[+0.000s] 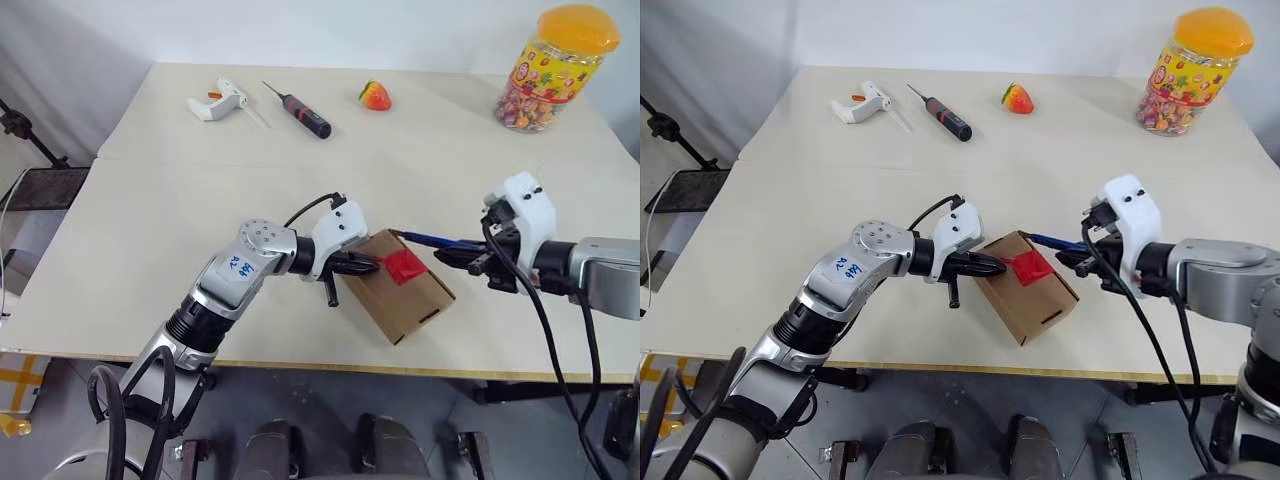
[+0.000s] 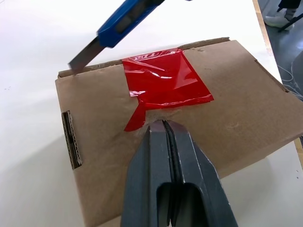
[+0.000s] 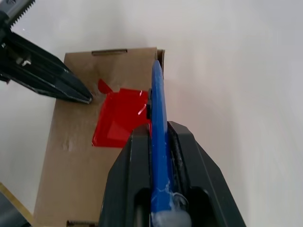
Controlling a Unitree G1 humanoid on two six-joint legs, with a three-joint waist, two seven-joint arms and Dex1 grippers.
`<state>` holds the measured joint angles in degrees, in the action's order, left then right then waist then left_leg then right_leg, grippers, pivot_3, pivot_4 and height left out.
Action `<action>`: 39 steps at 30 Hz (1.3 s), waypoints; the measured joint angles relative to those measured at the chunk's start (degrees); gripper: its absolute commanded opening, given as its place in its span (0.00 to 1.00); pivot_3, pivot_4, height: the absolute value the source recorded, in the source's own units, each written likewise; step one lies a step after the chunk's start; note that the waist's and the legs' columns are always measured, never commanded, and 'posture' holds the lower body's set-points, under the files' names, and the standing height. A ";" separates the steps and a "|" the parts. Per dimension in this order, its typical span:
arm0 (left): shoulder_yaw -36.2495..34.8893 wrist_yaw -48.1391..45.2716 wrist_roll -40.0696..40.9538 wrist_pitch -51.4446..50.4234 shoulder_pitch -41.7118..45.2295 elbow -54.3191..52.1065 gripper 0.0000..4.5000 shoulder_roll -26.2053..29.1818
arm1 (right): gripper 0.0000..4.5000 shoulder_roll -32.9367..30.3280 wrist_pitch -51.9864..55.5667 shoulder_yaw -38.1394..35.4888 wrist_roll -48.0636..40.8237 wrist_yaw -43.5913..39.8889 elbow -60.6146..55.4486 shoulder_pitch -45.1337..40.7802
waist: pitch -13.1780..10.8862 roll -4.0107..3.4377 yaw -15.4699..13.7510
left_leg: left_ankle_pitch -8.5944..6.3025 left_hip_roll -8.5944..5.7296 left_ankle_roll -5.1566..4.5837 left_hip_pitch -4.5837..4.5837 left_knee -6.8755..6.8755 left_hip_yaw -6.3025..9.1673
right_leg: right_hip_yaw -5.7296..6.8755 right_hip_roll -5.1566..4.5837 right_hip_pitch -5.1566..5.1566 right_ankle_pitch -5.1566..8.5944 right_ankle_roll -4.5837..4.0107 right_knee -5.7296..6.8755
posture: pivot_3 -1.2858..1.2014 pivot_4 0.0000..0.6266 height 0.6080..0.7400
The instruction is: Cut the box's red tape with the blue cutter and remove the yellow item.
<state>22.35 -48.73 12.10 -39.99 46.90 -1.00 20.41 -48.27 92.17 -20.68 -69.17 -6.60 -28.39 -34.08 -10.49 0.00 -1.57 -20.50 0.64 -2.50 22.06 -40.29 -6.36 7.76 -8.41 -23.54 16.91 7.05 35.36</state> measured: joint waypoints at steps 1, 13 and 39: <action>0.00 0.01 0.00 0.00 0.00 0.00 0.00 0.01 | 0.03 -0.22 0.00 -0.11 -0.27 0.10 -0.02 0.23 | 0.00 0.00 0.01 | 0.00 0.00 0.00 0.00 0.00 0.00 | 0.00 0.00 0.00 0.00 0.00 0.00 | 0.52 0.24 1.00; -0.01 0.34 -0.04 0.11 0.00 0.23 0.00 -0.11 | 0.03 -1.04 -0.10 -0.64 -3.63 2.60 -0.08 1.23 | 0.00 0.01 0.00 | 0.00 0.00 0.00 0.00 0.00 0.01 | 0.00 0.00 0.01 0.00 0.00 0.00 | 0.52 0.24 1.00; -0.43 0.42 -0.99 1.37 0.52 2.20 0.00 -0.83 | 0.03 -12.60 -16.18 5.33 -28.29 21.93 2.77 7.78 | 0.01 0.03 0.00 | 0.02 0.00 -0.04 0.00 -0.02 -0.01 | 0.00 -0.03 0.01 -0.01 0.02 0.00 | 0.52 0.24 1.00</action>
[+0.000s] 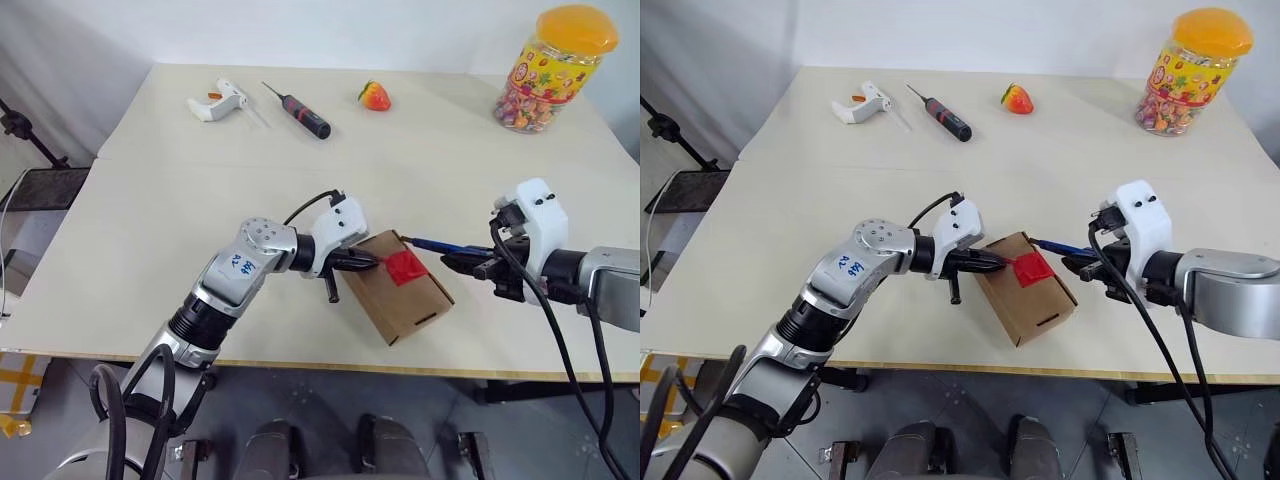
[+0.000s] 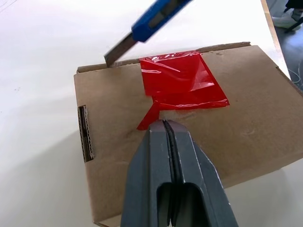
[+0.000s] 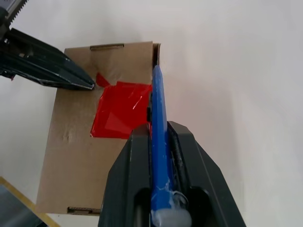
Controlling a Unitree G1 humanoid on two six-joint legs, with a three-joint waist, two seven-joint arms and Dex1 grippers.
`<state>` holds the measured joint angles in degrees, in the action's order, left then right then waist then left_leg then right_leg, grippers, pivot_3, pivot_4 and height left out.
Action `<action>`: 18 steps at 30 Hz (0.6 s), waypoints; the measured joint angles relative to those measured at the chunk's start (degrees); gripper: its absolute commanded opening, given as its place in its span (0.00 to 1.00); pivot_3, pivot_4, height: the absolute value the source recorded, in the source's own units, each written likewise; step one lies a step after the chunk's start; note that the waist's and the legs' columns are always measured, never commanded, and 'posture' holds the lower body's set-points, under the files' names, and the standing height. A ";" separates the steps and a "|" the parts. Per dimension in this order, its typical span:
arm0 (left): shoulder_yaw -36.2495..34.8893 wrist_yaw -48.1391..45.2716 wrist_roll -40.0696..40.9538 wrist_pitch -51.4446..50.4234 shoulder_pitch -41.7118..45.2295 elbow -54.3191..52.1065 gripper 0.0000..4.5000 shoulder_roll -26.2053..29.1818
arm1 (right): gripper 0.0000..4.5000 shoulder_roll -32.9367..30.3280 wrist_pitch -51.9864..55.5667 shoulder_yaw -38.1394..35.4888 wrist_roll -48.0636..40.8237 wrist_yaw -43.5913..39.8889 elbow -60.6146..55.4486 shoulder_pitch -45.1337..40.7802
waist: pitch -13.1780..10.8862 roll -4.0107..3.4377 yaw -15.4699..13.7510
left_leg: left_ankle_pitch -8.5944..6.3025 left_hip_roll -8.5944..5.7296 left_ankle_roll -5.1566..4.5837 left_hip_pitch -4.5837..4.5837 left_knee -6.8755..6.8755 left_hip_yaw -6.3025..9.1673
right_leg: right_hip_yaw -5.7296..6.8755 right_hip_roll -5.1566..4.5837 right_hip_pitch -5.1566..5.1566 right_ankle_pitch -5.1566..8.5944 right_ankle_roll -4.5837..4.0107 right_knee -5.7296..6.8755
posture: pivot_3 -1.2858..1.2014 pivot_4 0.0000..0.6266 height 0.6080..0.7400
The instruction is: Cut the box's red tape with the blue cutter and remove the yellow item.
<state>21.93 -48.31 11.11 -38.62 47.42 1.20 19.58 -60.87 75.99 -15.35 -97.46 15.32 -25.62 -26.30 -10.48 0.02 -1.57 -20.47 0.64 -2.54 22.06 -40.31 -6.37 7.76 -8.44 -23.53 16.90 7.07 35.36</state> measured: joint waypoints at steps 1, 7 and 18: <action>0.00 0.00 -0.03 0.00 0.00 0.00 0.00 0.00 | 0.03 -0.89 -1.01 0.56 -0.84 0.40 -0.03 0.50 | 0.00 0.00 0.01 | 0.00 0.00 0.00 0.00 0.00 -0.01 | -0.01 -0.01 0.00 0.00 0.00 0.00 | 0.52 0.24 1.00; -0.05 -0.01 -0.10 0.03 0.02 0.13 0.00 -0.05 | 0.03 -4.72 -5.39 3.59 -3.79 1.51 -1.05 2.68 | 0.00 0.00 0.02 | 0.00 0.01 -0.01 0.00 -0.01 -0.01 | 0.00 -0.01 0.01 0.00 0.00 -0.01 | 0.52 0.24 1.00; 0.21 0.76 -0.42 -2.48 1.31 0.74 0.00 -0.66 | 0.03 -13.17 -11.00 8.95 -10.76 4.36 -1.13 1.16 | 0.01 0.02 -0.07 | 0.01 0.01 -0.03 0.02 -0.07 0.02 | 0.02 -0.04 0.03 -0.01 0.01 -0.04 | 0.52 0.24 1.00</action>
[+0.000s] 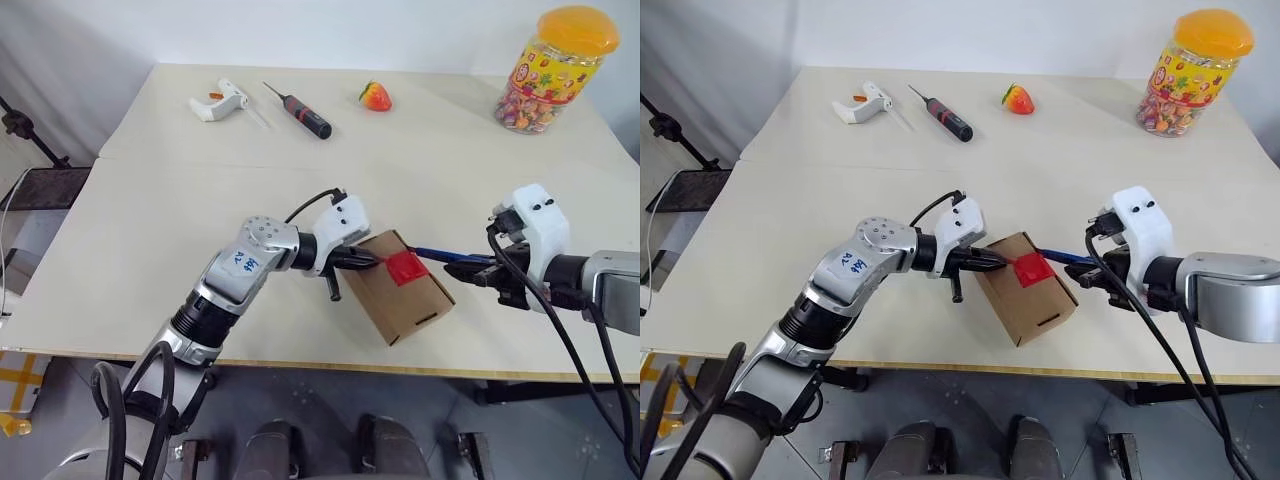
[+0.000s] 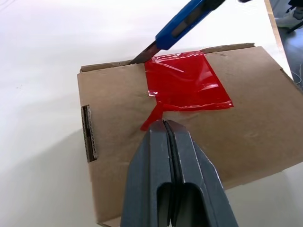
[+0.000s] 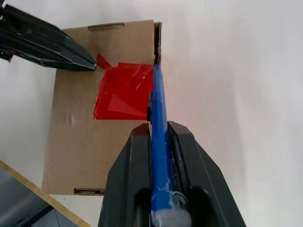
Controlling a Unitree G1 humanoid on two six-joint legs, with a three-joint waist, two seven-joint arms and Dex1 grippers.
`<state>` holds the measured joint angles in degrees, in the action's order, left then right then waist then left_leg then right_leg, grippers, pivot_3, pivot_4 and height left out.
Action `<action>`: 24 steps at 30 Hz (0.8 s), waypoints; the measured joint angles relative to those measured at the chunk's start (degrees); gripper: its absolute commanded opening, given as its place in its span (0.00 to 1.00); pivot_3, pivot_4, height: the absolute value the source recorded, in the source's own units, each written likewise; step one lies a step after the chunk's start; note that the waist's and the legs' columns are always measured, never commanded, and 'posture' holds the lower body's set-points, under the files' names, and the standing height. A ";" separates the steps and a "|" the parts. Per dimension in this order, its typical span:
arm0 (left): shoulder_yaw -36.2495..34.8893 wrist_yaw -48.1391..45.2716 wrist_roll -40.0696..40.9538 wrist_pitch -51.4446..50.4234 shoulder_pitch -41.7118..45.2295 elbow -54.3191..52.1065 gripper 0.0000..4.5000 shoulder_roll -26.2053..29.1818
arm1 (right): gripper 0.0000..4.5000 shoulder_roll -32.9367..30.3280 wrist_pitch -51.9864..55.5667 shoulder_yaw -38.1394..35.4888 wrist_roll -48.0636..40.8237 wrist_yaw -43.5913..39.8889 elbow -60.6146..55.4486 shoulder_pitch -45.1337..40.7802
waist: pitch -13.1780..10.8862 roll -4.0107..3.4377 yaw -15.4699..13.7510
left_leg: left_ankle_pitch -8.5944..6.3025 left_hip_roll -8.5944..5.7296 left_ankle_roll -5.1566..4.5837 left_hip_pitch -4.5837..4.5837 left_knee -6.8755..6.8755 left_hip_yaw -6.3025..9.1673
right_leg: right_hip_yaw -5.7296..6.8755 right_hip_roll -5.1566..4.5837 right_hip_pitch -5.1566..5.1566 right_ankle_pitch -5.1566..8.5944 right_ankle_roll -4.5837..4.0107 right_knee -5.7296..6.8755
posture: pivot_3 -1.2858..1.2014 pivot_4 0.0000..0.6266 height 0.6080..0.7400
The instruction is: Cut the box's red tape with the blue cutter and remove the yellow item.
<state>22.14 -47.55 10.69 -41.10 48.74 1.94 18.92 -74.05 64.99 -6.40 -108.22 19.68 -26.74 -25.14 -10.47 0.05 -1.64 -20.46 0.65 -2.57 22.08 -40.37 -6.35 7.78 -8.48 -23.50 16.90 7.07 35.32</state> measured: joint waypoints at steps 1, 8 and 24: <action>0.26 0.47 -0.32 -0.65 0.39 -0.04 0.00 -0.13 | 0.03 -1.05 -0.17 1.15 -1.02 0.30 0.14 -0.92 | 0.00 0.00 0.01 | 0.00 0.00 0.00 0.00 -0.02 0.00 | 0.00 0.00 0.00 0.00 0.00 0.00 | 0.52 0.24 1.00; 1.24 3.35 -1.87 -4.57 1.27 -1.24 0.00 -1.60 | 0.03 -5.06 -0.35 6.60 -2.69 -1.85 1.33 -5.53 | 0.04 0.07 -0.06 | -0.01 0.02 -0.02 0.02 -0.20 0.13 | 0.07 -0.02 0.13 -0.01 0.01 -0.02 | 0.52 0.24 1.00; 1.16 6.51 -2.08 -6.07 0.38 -2.40 0.00 -2.89 | 0.03 -10.60 2.51 12.35 -2.76 -8.02 4.08 -7.63 | 0.13 0.20 0.01 | -0.05 0.10 -0.06 0.16 -0.57 0.52 | 0.02 -0.06 0.38 -0.02 0.01 -0.05 | 0.52 0.24 1.00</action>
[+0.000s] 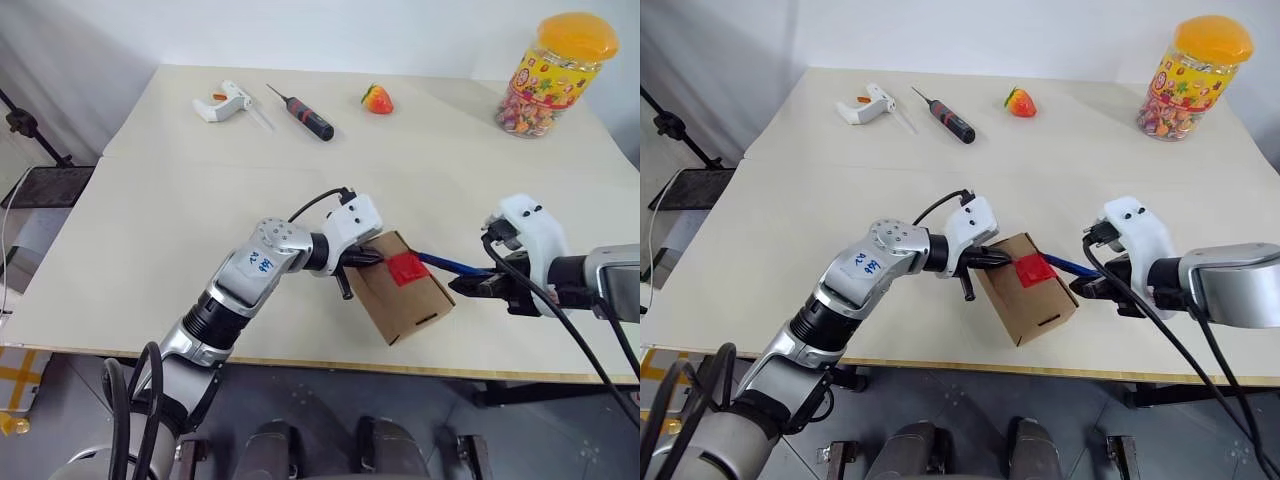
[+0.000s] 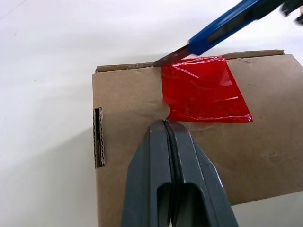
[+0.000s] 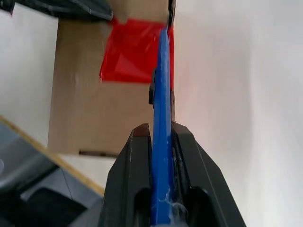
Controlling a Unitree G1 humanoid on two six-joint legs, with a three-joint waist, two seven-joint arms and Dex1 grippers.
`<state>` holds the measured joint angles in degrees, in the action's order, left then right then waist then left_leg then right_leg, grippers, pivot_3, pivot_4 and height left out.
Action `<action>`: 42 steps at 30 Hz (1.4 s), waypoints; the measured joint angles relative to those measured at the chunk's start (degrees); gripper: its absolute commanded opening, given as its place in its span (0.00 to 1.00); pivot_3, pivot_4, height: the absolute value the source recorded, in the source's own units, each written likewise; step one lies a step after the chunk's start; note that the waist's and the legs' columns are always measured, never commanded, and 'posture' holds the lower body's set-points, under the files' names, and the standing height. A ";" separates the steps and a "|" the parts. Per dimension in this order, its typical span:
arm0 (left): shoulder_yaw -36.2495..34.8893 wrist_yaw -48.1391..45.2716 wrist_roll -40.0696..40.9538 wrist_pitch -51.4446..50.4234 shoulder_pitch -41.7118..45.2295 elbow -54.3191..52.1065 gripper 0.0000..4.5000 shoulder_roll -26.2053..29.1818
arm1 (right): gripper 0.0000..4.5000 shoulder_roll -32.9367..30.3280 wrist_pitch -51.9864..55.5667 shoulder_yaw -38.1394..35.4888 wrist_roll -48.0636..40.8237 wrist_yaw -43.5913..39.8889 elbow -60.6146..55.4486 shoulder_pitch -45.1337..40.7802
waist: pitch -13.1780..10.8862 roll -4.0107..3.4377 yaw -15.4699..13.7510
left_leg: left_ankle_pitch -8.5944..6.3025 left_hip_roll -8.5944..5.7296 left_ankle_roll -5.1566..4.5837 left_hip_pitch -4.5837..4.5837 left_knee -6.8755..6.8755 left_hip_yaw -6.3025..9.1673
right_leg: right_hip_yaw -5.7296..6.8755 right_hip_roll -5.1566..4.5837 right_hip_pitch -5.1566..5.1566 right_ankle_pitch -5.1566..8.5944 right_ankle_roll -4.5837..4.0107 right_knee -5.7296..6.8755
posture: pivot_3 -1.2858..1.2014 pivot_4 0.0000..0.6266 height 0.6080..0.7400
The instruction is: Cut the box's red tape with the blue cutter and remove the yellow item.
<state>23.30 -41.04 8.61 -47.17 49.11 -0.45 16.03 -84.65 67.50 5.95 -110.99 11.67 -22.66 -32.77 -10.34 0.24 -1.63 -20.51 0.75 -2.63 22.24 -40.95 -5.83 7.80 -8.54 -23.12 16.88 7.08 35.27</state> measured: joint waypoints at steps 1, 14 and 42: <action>0.01 0.11 0.00 -0.12 0.00 0.00 0.00 -0.04 | 0.03 -0.55 0.12 0.00 -0.01 -0.61 0.00 0.00 | 0.00 0.00 0.00 | 0.00 0.00 0.00 0.00 0.00 0.03 | 0.01 0.00 0.03 0.00 0.00 -0.03 | 0.52 0.24 1.00; -0.12 0.53 0.00 -0.32 -0.20 0.27 0.00 -0.57 | 0.03 -1.51 1.10 0.89 -0.06 -2.24 0.23 -0.71 | 0.00 -0.01 0.09 | -0.01 0.02 0.02 -0.07 -0.04 0.42 | 0.36 -0.02 0.48 -0.01 -0.01 -0.31 | 0.52 0.24 1.00; -0.35 1.88 0.03 -1.76 -1.38 -1.46 0.00 -1.16 | 0.03 -2.61 6.25 2.61 0.12 -5.52 2.32 -2.06 | 0.01 -0.02 -0.04 | -0.01 0.02 0.02 -0.05 -0.06 0.54 | 0.52 -0.06 0.58 -0.03 -0.01 -0.42 | 0.52 0.24 1.00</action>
<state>22.95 -39.16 8.64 -48.93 47.74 -1.92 14.86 -87.26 73.75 8.56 -110.87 6.14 -20.35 -34.83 -10.33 0.22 -1.67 -20.53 0.77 -2.61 22.19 -41.00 -5.29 8.32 -8.60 -22.54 16.85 7.07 34.86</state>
